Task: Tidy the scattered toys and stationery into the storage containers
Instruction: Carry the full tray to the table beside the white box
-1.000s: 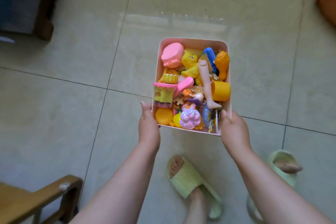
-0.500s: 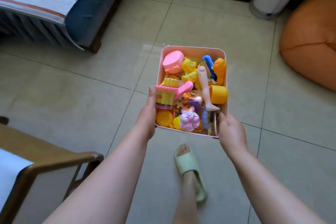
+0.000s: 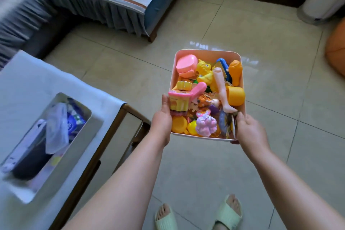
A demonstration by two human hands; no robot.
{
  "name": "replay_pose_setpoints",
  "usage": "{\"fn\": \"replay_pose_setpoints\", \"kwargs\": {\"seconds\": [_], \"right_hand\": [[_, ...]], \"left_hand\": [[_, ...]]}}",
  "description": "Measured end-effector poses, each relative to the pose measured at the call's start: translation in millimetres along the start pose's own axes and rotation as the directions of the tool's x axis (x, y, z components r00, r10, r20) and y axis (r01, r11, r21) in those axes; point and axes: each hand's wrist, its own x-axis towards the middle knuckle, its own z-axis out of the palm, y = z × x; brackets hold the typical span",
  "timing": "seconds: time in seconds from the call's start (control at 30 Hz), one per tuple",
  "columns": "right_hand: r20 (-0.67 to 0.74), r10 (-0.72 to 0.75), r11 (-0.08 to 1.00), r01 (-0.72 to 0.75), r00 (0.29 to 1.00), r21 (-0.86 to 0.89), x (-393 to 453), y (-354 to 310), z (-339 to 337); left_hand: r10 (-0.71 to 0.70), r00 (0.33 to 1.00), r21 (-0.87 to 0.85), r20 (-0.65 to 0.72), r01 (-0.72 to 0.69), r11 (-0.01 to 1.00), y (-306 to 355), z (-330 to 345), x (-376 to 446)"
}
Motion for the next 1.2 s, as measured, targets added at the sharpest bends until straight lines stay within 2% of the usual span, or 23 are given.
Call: {"fn": "replay_pose_setpoints", "kwargs": {"seconds": [0.27,0.37,0.53,0.63,0.87,1.1,1.2], "right_hand": [[0.038,0.016,1.0,-0.017,0.999,0.023,-112.8,0.6,54.5],[0.051,0.009,0.996,-0.013,0.999,0.085,-170.2,3.1,83.3],[0.136,0.049,0.98,-0.074,0.989,0.183,-248.3,6.8,129.5],[0.13,0.05,0.973,-0.078,0.99,0.219,-283.1,7.8,147.7],[0.175,0.024,0.97,-0.065,0.984,0.235,-393.5,37.4,214.2],[0.251,0.044,0.957,-0.113,0.967,0.267,-488.9,55.8,277.1],[0.297,-0.004,0.957,-0.082,0.955,0.278,-518.5,53.6,316.3]], "left_hand": [[0.068,0.993,-0.039,0.091,-0.065,0.997,-59.8,-109.2,-39.7],[0.101,0.987,-0.028,0.122,-0.099,0.995,-84.2,-158.0,-59.5],[0.101,0.991,0.045,0.09,-0.106,0.993,-127.3,-230.3,-83.9],[0.095,0.993,0.068,0.074,-0.1,0.993,-151.5,-259.7,-94.5],[0.039,0.996,-0.054,0.075,-0.035,0.998,-255.0,-360.8,-115.6],[-0.003,1.0,0.017,-0.02,0.003,1.0,-305.7,-457.9,-162.7],[-0.015,0.996,0.022,-0.085,0.017,1.0,-326.9,-507.5,-163.8]]}}
